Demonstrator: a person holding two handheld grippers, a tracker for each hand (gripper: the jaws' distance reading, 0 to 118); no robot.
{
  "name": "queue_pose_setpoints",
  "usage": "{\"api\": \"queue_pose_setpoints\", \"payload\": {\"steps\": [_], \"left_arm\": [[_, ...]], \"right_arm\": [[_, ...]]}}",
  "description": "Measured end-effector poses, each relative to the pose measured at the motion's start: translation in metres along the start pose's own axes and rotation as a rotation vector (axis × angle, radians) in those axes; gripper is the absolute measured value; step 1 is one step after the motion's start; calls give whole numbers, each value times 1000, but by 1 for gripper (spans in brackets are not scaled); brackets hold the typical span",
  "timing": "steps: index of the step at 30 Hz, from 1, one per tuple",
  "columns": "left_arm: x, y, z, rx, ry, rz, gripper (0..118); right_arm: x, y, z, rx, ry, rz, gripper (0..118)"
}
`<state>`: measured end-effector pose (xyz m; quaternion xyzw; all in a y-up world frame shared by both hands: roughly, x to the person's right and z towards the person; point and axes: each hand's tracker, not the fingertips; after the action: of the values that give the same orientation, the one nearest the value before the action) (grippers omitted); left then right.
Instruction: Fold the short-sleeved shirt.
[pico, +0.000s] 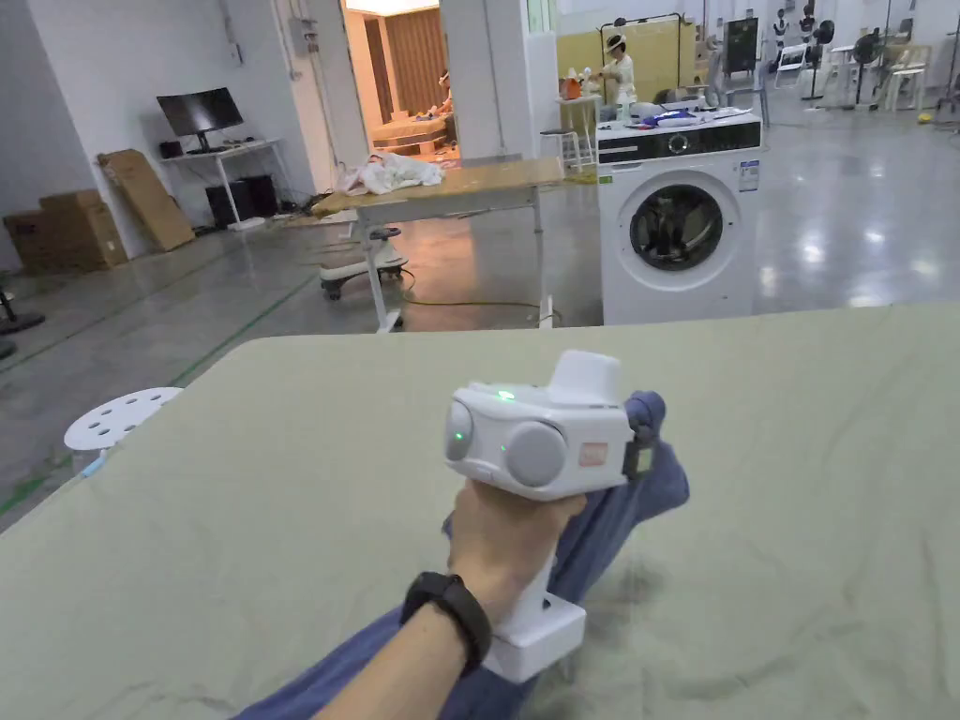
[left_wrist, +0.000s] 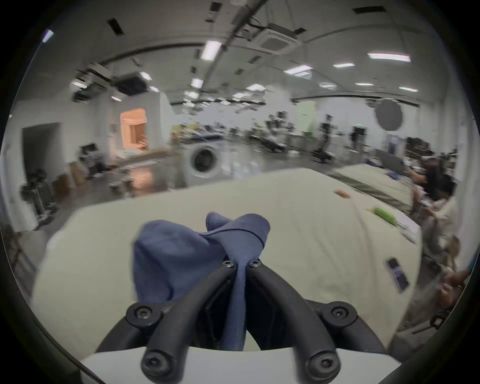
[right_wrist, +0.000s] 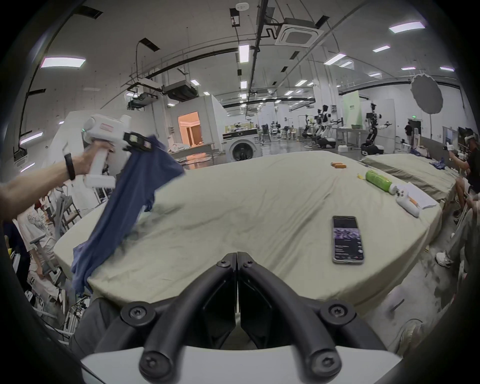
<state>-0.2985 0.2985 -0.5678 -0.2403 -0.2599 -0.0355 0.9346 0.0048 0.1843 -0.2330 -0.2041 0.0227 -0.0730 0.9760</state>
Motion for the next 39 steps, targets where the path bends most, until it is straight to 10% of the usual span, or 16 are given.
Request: {"api": "queue_pose_setpoints", "payload": {"steps": [13, 16, 19, 24, 28, 33, 39], "left_arm": [[226, -167, -79, -240, -608, -22, 0], [203, -160, -54, -166, -635, 30, 26], [169, -136, 2, -6, -522, -7, 70], [109, -110, 131, 272, -172, -238, 73], [68, -121, 215, 336, 30, -74, 73], [72, -165, 290, 416, 291, -60, 64], [91, -198, 333, 384, 454, -45, 21]], "right_arm": [[32, -21, 28, -26, -100, -77, 0], [25, -14, 20, -25, -84, -59, 0], [16, 1, 7, -3, -32, -28, 0], [-2, 30, -7, 87, 34, 45, 0], [-17, 48, -17, 168, 36, 155, 0], [-27, 62, -25, 203, 66, 173, 0], [-33, 63, -28, 213, 98, 149, 0]]}}
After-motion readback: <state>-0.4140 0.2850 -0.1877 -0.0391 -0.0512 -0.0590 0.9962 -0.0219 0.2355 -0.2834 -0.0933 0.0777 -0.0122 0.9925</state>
